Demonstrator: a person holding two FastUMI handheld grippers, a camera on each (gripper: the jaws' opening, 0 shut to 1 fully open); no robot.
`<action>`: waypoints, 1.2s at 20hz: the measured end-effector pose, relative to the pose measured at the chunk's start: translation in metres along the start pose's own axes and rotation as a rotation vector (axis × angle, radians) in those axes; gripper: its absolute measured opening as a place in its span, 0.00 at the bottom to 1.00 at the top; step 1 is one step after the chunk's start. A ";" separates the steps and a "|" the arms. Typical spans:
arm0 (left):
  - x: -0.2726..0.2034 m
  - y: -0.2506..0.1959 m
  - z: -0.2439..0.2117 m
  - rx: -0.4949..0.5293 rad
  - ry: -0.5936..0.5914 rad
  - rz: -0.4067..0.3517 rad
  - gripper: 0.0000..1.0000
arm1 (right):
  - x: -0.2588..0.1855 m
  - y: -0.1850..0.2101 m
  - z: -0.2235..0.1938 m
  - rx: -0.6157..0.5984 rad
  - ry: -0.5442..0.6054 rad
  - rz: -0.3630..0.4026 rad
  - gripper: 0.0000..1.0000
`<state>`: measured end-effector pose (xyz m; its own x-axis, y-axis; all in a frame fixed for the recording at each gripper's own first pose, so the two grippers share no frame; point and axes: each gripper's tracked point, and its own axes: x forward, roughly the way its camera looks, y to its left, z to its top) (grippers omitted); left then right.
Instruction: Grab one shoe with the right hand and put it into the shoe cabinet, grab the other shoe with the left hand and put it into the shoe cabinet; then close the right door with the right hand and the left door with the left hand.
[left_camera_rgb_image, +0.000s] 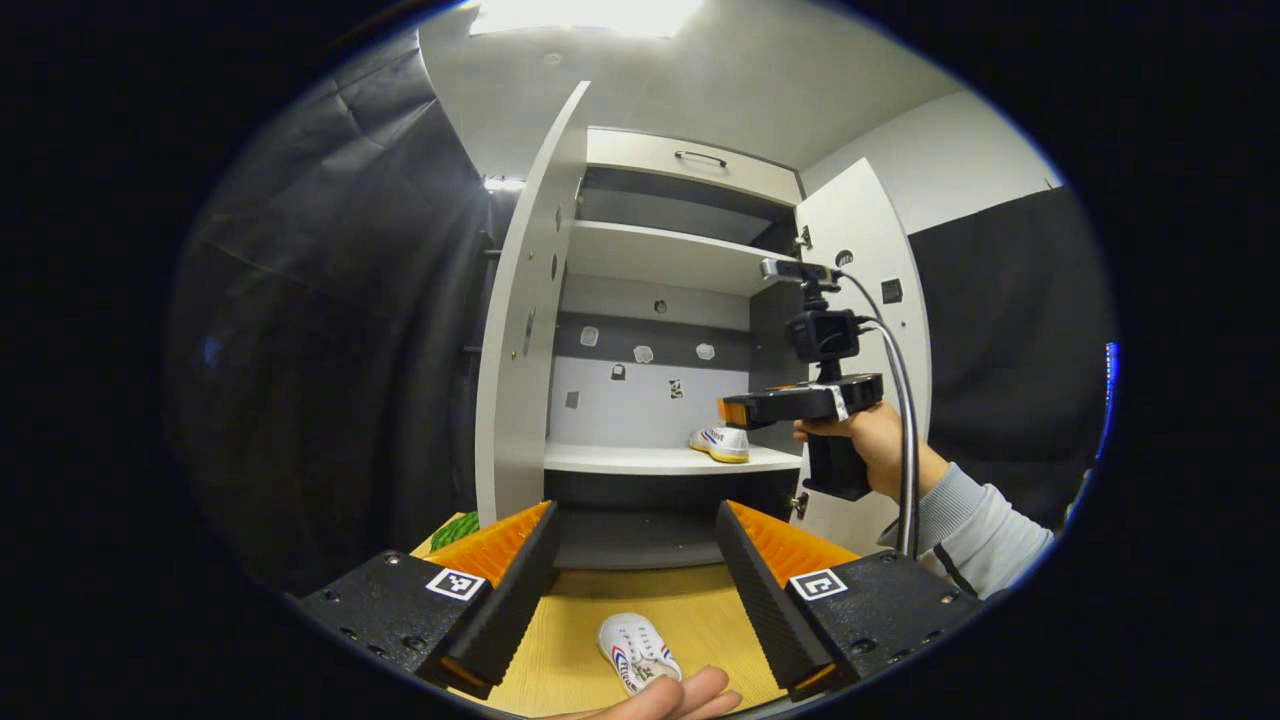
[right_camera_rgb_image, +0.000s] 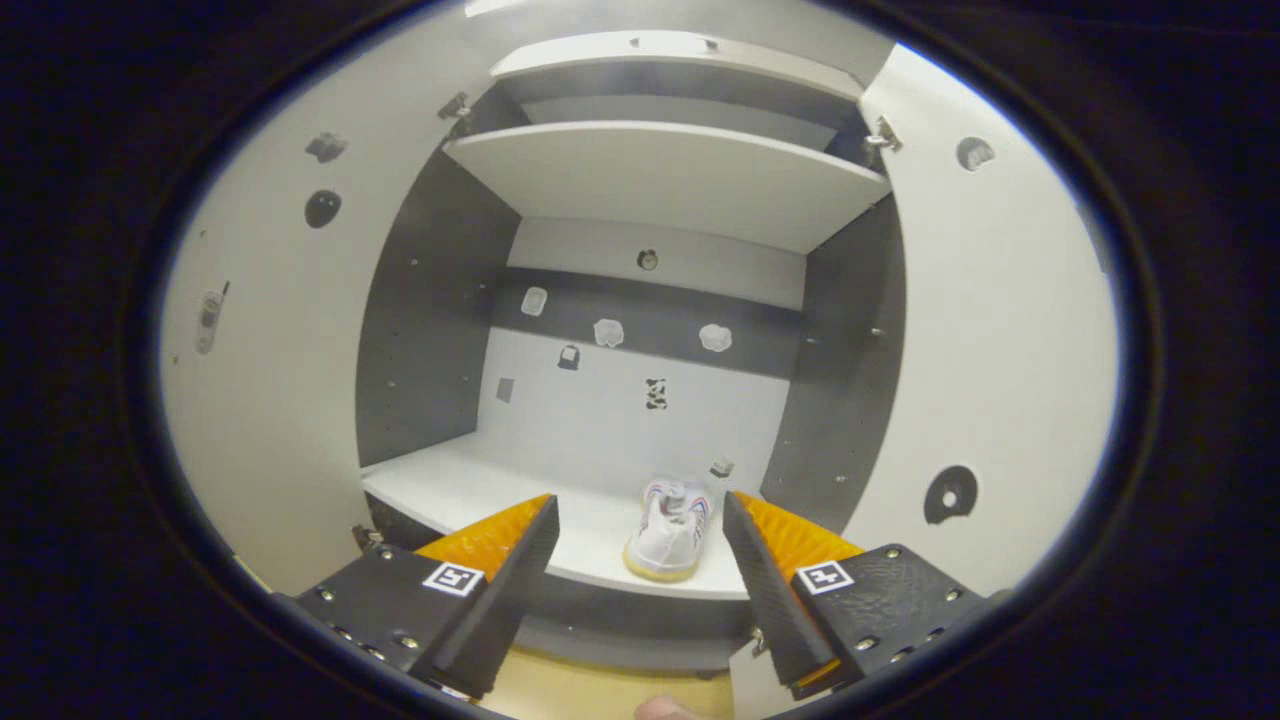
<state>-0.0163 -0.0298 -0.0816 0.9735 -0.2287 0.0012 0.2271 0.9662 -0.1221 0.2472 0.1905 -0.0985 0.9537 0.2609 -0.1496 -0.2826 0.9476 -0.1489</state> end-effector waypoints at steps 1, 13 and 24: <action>-0.001 -0.002 -0.009 -0.005 0.028 -0.012 0.95 | -0.018 0.002 -0.001 0.009 -0.010 0.015 0.98; 0.042 -0.006 -0.137 -0.015 0.232 -0.059 0.96 | -0.198 -0.018 -0.029 0.173 -0.149 -0.033 0.98; 0.054 0.027 -0.302 -0.036 0.601 -0.001 0.97 | -0.243 -0.035 -0.052 0.178 -0.188 -0.082 0.98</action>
<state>0.0348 -0.0524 -0.3844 0.7854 -0.2674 -0.5583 0.2171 0.9636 -0.1561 0.0202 0.0846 -0.1077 0.9797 0.1962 0.0422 -0.1973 0.9801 0.0236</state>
